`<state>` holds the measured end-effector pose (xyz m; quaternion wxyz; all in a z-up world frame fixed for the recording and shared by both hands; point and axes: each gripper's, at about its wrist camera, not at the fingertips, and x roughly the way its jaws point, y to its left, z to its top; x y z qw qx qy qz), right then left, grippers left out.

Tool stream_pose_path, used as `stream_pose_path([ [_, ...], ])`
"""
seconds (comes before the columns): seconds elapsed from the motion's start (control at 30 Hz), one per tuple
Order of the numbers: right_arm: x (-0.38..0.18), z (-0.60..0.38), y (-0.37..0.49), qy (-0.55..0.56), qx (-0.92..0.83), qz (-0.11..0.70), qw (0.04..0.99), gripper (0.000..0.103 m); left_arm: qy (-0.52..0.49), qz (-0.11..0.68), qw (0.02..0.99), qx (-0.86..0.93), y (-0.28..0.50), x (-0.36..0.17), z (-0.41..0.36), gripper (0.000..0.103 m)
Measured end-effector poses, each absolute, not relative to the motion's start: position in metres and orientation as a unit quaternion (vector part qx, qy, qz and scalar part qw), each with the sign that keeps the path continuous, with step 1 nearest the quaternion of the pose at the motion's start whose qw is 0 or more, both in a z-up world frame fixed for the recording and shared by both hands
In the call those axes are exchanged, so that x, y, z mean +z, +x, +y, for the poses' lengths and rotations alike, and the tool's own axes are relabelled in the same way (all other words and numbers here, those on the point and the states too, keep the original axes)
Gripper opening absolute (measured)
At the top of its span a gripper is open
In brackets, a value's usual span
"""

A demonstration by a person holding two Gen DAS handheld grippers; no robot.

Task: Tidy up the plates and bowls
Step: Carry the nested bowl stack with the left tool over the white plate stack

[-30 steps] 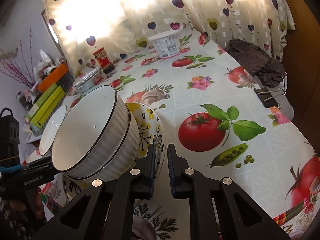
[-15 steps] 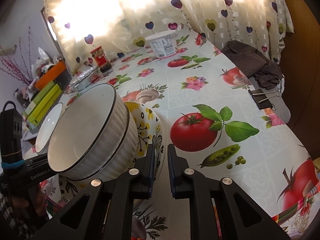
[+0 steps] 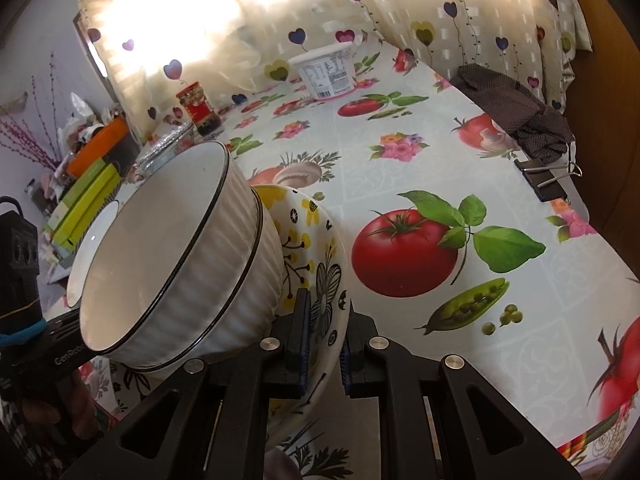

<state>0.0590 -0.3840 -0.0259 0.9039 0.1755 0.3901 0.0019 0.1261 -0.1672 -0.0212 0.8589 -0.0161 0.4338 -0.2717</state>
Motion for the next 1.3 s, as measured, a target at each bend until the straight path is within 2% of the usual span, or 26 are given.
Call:
stream_pose_path([
  [1.3,-0.016,-0.373,0.051,0.117,-0.043,0.380,0.917,0.013,-0.032,0.438,0.852,-0.285,0.131,-0.023,-0.162,0.012],
])
